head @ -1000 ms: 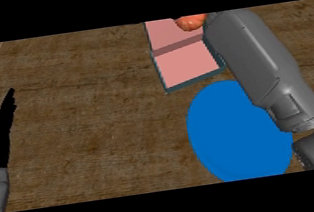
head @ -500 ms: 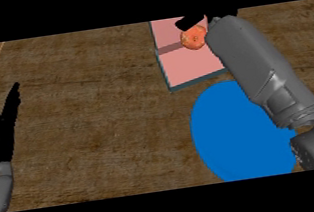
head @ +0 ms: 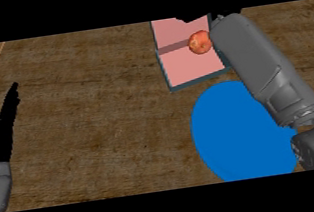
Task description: Pick the squash from the plate and place it in the cardboard box
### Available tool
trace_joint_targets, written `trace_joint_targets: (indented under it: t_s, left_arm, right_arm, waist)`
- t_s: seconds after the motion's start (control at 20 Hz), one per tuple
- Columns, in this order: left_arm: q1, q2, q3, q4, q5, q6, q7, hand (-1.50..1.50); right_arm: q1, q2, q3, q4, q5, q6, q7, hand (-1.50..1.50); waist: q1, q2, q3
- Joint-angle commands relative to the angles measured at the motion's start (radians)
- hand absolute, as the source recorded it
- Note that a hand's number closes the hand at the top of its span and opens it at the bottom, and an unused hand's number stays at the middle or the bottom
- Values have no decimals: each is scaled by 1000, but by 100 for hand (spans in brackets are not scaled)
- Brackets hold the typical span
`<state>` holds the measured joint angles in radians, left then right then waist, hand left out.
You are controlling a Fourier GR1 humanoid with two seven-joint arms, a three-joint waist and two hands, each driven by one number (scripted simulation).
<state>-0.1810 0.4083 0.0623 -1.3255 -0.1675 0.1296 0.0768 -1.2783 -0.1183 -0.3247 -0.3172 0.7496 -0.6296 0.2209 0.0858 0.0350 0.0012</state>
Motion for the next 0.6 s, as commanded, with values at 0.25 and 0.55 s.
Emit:
trace_joint_targets:
  t_s: [0.25, 0.55]
  left_arm:
    - [33, -45, -13, -6, -33, 46, 1, 0]
    - [79, -2, 57, 8, -3, 18, -29, 0]
  right_arm:
    - [22, -14, -143, -64, -162, -118, -230, -150]
    - [148, -59, -169, -195, -263, 1, -310, -150]
  waist:
    - [-32, -13, 0]
    - [-84, -37, -1]
